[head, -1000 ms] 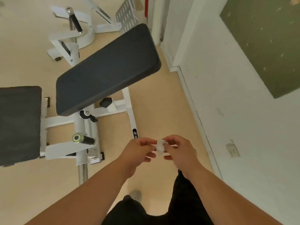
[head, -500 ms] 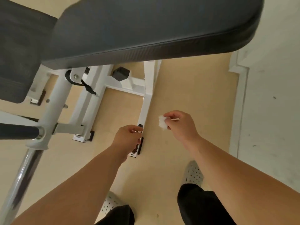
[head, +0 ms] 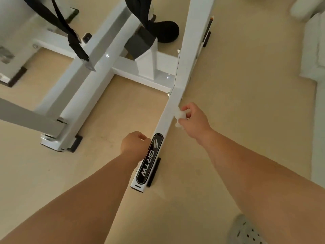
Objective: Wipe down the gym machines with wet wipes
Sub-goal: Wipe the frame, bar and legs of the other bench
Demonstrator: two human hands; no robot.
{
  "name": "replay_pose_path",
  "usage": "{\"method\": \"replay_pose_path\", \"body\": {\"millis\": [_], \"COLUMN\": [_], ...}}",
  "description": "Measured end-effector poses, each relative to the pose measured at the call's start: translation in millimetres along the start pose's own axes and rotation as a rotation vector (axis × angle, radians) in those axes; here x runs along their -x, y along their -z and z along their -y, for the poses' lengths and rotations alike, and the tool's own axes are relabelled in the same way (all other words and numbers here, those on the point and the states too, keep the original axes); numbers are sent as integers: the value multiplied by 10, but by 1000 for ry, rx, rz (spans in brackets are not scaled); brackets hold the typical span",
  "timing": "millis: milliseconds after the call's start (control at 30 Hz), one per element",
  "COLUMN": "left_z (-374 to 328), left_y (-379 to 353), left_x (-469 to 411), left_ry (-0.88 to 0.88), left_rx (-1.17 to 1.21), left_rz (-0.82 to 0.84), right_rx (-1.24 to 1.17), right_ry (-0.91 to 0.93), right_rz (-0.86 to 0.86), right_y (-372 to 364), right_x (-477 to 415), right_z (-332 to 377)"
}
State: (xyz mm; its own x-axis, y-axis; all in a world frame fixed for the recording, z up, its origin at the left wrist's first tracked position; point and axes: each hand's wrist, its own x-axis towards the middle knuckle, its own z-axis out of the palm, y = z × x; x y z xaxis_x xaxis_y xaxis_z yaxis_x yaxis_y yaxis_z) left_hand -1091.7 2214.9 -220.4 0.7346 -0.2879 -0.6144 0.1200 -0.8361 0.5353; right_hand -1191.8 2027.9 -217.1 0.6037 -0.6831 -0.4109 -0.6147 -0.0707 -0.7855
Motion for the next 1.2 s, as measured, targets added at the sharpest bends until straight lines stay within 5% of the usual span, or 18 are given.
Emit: {"method": "replay_pose_path", "body": {"millis": [233,400,600,1000,1200], "left_z": [593,669,646,742,695], "left_y": [-224,-216,-220,-234,-189], "left_x": [-109,-167,-270,-307,-411], "left_ry": [25,-1,16,85,102], "left_rx": [-159,-183,-237,-113,-101], "left_rz": [91,104,131,157,195], "right_rx": [335,817,1071,1071,1217], "right_ry": [173,489,558,406,907], "right_rz": [37,214,348,346,723], "right_y": [-344,-534,-556,-359,-231], "right_x": [-433,-524,-347,-1068,-334], "right_z": [-342,-403,-817,-380,-832]}}
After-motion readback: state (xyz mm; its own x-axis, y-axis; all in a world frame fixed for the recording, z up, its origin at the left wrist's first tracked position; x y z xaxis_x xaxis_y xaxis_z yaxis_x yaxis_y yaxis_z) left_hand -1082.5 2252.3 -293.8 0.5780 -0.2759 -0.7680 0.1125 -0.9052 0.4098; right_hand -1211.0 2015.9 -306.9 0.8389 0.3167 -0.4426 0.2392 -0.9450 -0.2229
